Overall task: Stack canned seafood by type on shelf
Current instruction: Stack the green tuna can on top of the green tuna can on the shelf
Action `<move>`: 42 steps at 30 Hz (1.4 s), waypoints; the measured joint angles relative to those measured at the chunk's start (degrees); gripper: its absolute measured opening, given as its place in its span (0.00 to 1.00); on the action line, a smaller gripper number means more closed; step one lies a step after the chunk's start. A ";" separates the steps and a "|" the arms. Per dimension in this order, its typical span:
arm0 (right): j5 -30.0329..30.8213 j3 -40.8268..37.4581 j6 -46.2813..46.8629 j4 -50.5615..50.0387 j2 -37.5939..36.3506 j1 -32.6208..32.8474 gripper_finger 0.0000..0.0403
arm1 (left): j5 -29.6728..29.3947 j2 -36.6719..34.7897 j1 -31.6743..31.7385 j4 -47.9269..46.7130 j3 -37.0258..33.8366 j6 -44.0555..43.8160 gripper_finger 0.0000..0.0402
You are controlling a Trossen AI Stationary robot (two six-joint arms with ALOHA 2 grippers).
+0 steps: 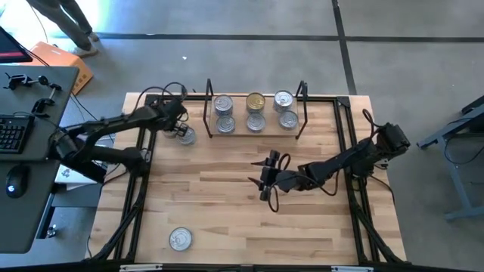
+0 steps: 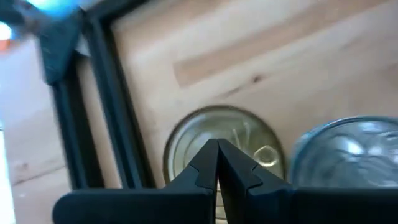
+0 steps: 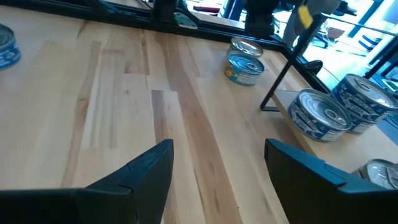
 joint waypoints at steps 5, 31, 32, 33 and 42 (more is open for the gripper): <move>-0.02 0.00 0.43 -0.01 0.01 -1.02 0.61 | 3.88 7.57 3.85 -1.53 -0.01 0.60 0.00; -0.75 0.07 6.35 -2.10 0.04 5.47 0.61 | 10.44 12.16 -62.48 -2.01 0.50 -69.44 0.00; -0.74 0.07 6.67 -2.23 0.15 5.46 0.61 | 9.05 12.54 -64.08 1.59 0.47 -70.39 0.00; -0.72 0.07 6.86 -2.24 0.31 5.46 0.61 | 7.89 12.84 -65.18 5.18 0.22 -70.46 0.00; -0.42 0.07 7.92 -2.44 0.37 5.46 0.61 | 4.82 22.39 -59.20 50.77 0.68 -34.37 0.00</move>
